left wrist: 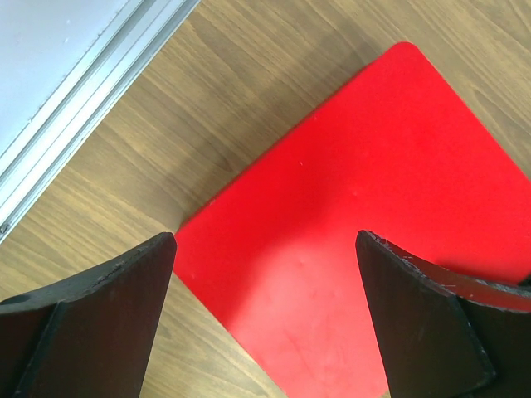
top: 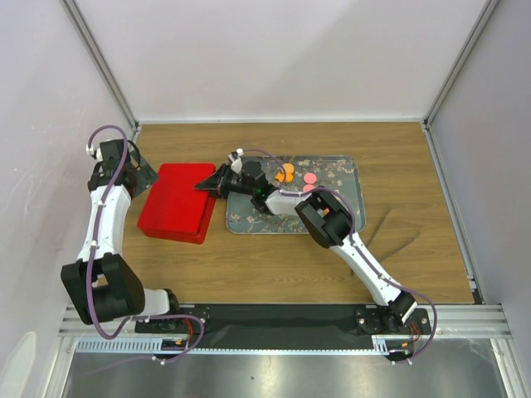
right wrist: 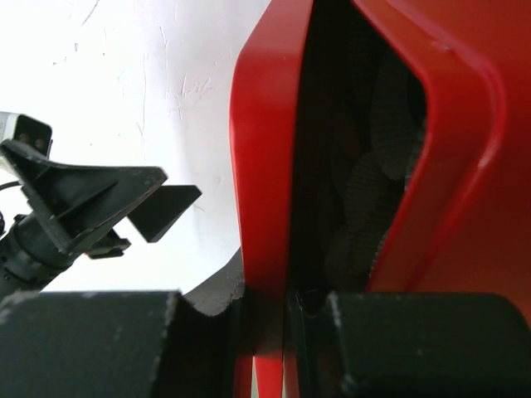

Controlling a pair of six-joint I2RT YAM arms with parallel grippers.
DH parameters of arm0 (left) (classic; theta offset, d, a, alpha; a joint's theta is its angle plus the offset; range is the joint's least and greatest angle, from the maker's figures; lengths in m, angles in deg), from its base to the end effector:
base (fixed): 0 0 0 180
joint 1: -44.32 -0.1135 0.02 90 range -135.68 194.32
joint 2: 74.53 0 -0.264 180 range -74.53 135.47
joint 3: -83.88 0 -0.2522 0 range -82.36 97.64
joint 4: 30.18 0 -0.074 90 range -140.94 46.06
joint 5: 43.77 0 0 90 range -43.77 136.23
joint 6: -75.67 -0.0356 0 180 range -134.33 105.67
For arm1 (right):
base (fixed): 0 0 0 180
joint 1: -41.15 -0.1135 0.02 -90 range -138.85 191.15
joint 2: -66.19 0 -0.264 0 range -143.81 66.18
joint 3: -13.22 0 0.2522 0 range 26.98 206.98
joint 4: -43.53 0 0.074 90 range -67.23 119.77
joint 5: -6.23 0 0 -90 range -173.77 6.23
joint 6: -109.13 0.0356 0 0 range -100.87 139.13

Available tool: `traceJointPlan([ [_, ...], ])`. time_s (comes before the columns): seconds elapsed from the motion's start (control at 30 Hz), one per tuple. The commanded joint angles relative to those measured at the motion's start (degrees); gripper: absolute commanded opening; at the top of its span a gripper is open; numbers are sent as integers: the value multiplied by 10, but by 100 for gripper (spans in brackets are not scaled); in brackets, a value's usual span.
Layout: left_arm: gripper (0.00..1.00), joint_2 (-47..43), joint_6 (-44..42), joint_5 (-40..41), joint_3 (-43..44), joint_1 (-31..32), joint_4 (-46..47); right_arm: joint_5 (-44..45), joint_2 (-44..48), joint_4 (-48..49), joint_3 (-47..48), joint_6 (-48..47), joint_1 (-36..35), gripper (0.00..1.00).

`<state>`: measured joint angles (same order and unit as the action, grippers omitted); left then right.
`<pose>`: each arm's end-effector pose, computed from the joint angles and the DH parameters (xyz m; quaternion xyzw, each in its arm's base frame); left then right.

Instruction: Pack the cookies

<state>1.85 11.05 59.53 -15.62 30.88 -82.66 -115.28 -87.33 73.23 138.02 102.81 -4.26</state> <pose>0.2720 0.0734 0.3070 -0.3474 0.8620 0.0709 0.3624 0.3952 0.4274 0.1118 0.0382 0.7009 0.7015 0.1231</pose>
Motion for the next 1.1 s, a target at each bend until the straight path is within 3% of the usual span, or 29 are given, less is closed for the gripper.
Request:
traceJointPlan([
  [0.0, 96, 15, -5, -7, -2, -9, 29, -2, 48, 20, -9, -16, 7, 17],
  [0.5, 95, 89, 10, -21, 2, -10, 64, -13, 99, 35, -100, -24, 24, 35],
  [1.07, 95, 163, -5, -56, 34, -9, 96, -24, 155, 51, -212, -39, 46, 37],
])
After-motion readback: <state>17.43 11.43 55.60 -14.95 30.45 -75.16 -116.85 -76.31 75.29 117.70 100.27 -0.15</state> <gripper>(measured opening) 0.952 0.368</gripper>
